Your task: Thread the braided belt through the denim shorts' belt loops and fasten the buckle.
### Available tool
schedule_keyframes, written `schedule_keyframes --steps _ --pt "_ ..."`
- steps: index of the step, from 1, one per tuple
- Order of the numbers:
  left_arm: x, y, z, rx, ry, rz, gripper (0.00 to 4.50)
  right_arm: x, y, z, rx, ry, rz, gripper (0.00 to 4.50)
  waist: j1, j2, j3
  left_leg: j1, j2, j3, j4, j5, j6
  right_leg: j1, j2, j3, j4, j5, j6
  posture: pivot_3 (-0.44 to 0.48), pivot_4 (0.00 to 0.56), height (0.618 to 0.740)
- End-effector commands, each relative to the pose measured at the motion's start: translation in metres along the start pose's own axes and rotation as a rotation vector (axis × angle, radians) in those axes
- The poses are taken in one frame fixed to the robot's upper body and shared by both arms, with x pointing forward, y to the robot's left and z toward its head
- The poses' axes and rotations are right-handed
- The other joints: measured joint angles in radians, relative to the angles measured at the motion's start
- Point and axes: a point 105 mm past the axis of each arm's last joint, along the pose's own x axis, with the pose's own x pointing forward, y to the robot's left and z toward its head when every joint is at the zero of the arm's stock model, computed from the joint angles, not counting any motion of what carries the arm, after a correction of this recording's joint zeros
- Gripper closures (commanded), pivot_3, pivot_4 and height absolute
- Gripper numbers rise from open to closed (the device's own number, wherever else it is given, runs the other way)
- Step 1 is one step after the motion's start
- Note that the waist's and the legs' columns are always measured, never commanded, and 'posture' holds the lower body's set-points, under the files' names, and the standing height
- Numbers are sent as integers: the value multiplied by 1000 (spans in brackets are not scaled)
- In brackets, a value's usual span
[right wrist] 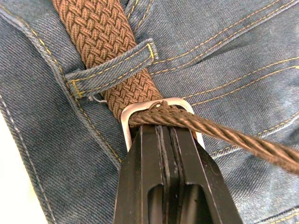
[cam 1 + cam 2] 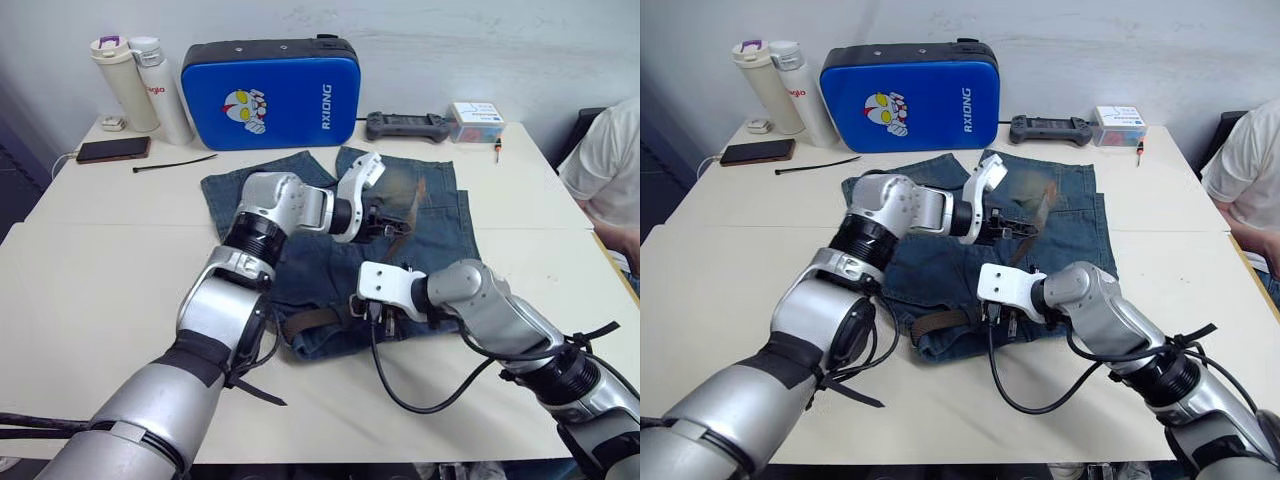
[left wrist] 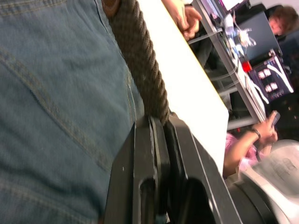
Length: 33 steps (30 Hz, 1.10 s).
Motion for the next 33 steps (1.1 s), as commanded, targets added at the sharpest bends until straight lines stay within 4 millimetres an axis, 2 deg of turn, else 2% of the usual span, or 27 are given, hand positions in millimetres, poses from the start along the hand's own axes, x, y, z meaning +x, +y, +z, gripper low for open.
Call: schedule_keyframes --steps 1,5,8,11,14,18,20,25,33 --pt "17 -53 42 221 -123 -146 4500 28 57 -64 178 232 184 4468 5 0 0 0 0 0 0 0 0 0 0 0 -1 0 0 0 150 740" --pt "35 -56 37 298 -104 -139 4500 28 60 -61 162 215 182 4468 7 0 0 0 0 0 0 -1 0 1 -1 -1 -2 0 1 0 150 740" --pt "43 -70 34 319 -103 -204 4500 28 58 -58 152 196 156 4468 10 0 0 -1 0 0 0 -1 0 1 -1 0 -2 1 1 0 150 740" --pt "53 -69 18 341 -42 -218 4500 25 52 -56 172 175 112 4468 18 0 0 -1 0 0 0 -1 1 1 -1 0 -3 1 1 0 150 740" --pt "53 -64 10 313 -9 -234 4500 12 43 -49 258 127 68 4468 24 1 0 -2 0 0 0 -1 2 0 -1 0 -3 1 2 0 150 740" --pt "50 -41 -11 296 68 -197 4500 -16 27 -44 341 75 -2 4468 33 4 2 -13 -2 -1 1 -1 3 -9 -3 -1 -4 2 2 0 150 740" --pt "45 -32 -19 264 89 -200 4500 -29 20 -43 381 63 -36 4468 36 5 2 -21 -2 -1 1 3 10 -17 -3 -1 -3 2 2 0 150 740" --pt "37 -16 -26 196 91 -171 4500 -56 8 -42 430 66 -91 4468 54 6 3 -42 -2 -1 3 5 12 -40 -2 -1 4 2 2 0 150 740" --pt "36 -11 -37 175 123 -172 4500 -86 -6 -44 487 77 -185 4468 57 10 8 -46 -3 -1 4 7 15 -42 -3 0 3 2 2 0 150 740"
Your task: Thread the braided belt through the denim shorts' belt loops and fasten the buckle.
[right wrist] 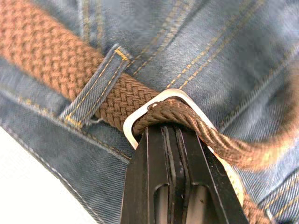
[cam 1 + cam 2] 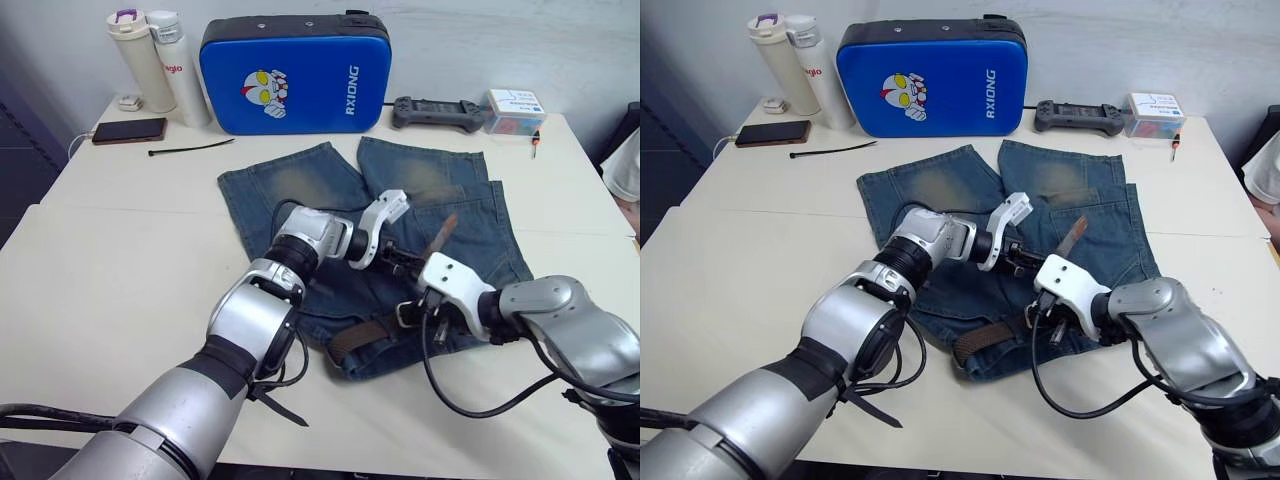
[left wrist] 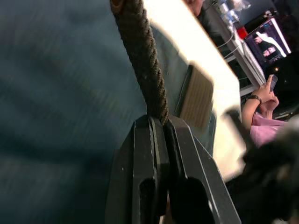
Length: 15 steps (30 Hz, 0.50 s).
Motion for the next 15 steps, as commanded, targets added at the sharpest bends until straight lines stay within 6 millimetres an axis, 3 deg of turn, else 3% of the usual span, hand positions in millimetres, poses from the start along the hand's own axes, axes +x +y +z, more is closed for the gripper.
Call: schedule_keyframes --steps 1,6,15 --pt "4 -15 9 56 -2 -46 4500 -16 -15 -1 60 0 -90 4468 0 2 2 0 0 0 0 0 0 0 0 0 -2 0 0 0 150 740" --pt "5 -14 3 54 16 -46 4500 -25 -20 1 119 -22 -135 4468 -7 3 2 1 0 0 -1 0 0 0 0 1 0 0 0 0 150 740" --pt "5 -15 0 48 19 -50 4500 -47 -29 -22 283 -37 -204 4468 -6 3 2 0 0 2 -1 1 0 -3 0 2 5 0 0 0 150 740"
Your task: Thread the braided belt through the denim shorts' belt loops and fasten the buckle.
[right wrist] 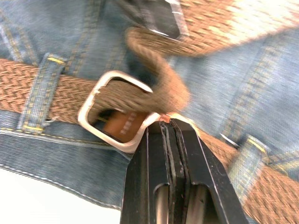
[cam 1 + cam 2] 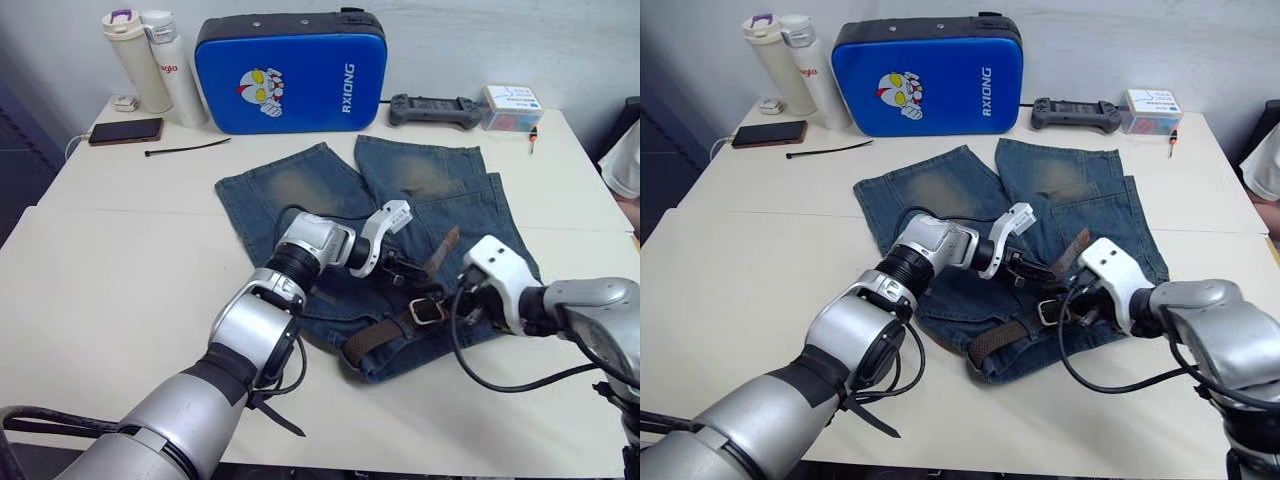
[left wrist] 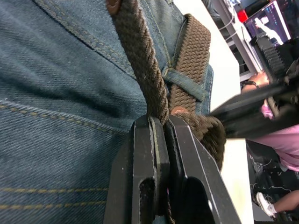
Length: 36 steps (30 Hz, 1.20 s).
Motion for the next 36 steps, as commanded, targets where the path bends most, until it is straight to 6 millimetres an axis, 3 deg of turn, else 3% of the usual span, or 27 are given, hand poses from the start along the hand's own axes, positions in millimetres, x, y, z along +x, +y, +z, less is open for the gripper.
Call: schedule_keyframes --steps 1,6,9,12,15,19,20,26,27,29,36 --pt "2 -11 8 34 -16 -36 4500 -13 -7 -3 7 -20 -46 4468 0 0 0 0 0 0 0 0 0 0 0 0 0 0 0 0 150 740" --pt "-2 -12 13 48 -31 -38 4500 -26 -6 16 -233 -129 -24 4468 -4 0 0 0 0 2 0 0 0 -1 1 1 1 0 0 0 150 740" --pt "-6 -15 18 73 -38 -44 4500 -32 18 25 -341 -182 103 4468 -6 1 0 1 0 2 0 1 -1 -1 2 2 1 0 0 0 150 740" --pt "-10 -19 25 104 -48 -50 4500 -38 43 29 -396 -221 214 3545 -7 1 0 1 1 2 1 1 -1 -1 3 2 5 0 0 0 150 740" --pt "-13 -22 29 124 -57 -52 4500 -39 69 26 -469 -203 338 2134 -5 1 0 1 1 2 3 1 -1 -1 3 2 6 0 0 0 150 740" --pt "-16 -21 31 146 -56 -41 4500 -20 91 22 -711 -189 342 136 -5 1 0 1 1 2 5 1 -1 -1 2 2 7 0 0 0 150 740" --pt "-15 -21 31 147 -55 -39 4500 -10 89 20 -767 -187 316 57 -5 1 0 0 1 2 6 1 0 -1 2 2 7 0 0 0 150 740" --pt "-13 -20 29 156 -46 -31 4500 25 80 11 -898 -168 261 57 -9 1 0 0 1 2 8 1 0 -1 2 2 8 0 0 0 150 740" --pt "-13 -20 29 159 -44 -27 4500 30 78 9 -901 -162 260 291 -10 1 0 0 1 2 9 1 0 -1 2 2 9 0 0 0 150 740" --pt "-13 -20 28 163 -42 -21 4500 36 78 8 -904 -164 265 856 -11 1 0 0 1 2 10 1 0 -1 2 2 10 0 0 0 150 740" --pt "-20 -16 31 185 -41 13 4500 51 95 33 -892 -344 315 4287 -29 1 0 0 1 2 12 1 0 -1 3 2 12 0 0 0 150 740"
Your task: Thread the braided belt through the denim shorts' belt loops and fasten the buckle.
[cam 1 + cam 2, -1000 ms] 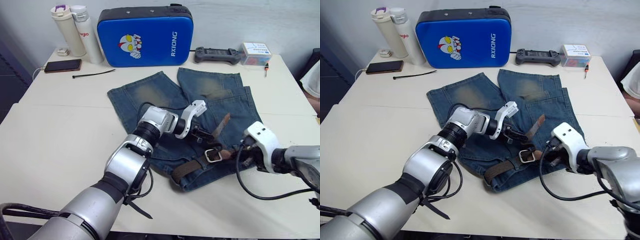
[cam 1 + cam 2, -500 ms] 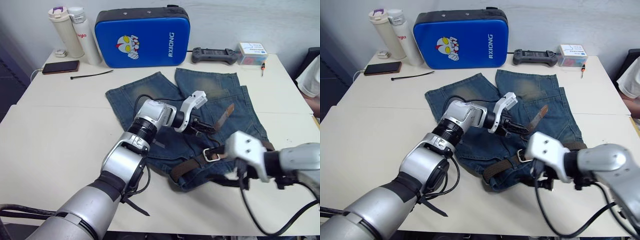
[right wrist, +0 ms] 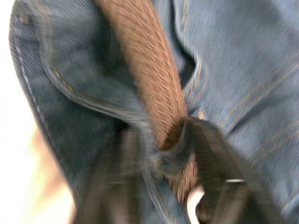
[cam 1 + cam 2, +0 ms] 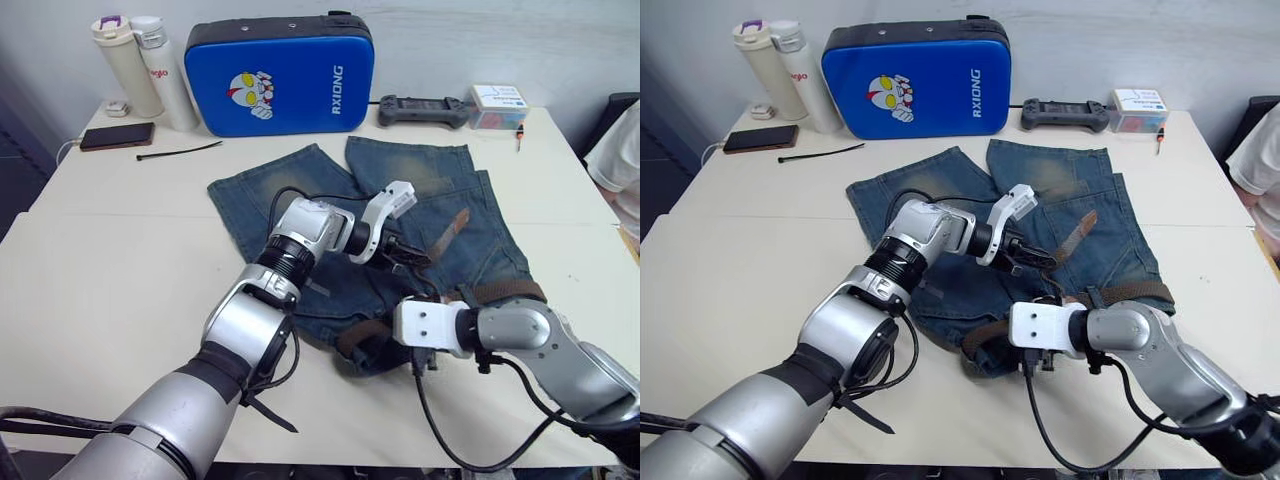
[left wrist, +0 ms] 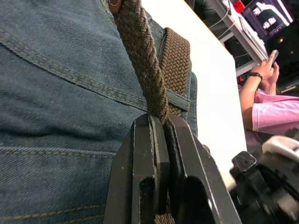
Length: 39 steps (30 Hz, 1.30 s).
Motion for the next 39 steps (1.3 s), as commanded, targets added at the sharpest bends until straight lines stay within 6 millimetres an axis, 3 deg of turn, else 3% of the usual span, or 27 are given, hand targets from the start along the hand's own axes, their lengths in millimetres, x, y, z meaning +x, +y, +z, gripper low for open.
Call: schedule_keyframes --steps 1,6,11,16,20,26,28,32,39 --pt "-4 -4 10 68 -9 5 4500 10 -6 17 -63 -99 -12 4461 -5 0 0 0 0 0 0 0 0 0 0 0 0 0 0 0 150 740" --pt "-14 7 9 103 17 50 4500 39 -18 38 -105 -214 13 4461 -24 0 0 2 0 0 0 1 -2 -1 1 0 2 0 -1 0 150 740" --pt "-30 39 -7 260 135 203 4500 73 -28 60 -136 -284 59 4461 -33 0 0 2 0 1 1 2 -3 -5 1 0 5 0 -1 0 150 740" --pt "-38 47 -12 304 168 230 4500 73 -30 60 -81 -287 62 4461 -26 0 0 0 0 1 1 2 -4 -8 0 0 11 0 -1 0 150 740" --pt "-42 50 -14 304 163 237 4500 51 -32 57 -19 -283 41 2851 -25 0 0 -1 0 0 2 2 -3 -8 0 -1 11 0 -1 0 150 740" --pt "-45 50 -14 304 150 232 4500 12 -43 60 29 -276 -45 32 -27 0 0 -1 0 1 1 2 -3 -8 0 -1 12 -1 -1 0 150 740" --pt "-47 51 -14 308 149 232 4500 -1 -46 61 68 -282 -72 32 -26 0 0 -1 0 1 1 2 -3 -8 0 -1 12 -1 -1 0 150 740" --pt "-58 50 -12 373 155 234 4500 -27 -47 37 76 -150 -150 32 -20 0 0 -2 0 1 2 1 -3 -8 0 0 12 -1 -1 0 150 740" --pt "-88 47 -9 514 160 249 4500 -19 -50 14 57 -59 -270 32 -27 0 0 -2 0 2 1 1 -3 -9 0 1 12 -1 -2 0 150 740"
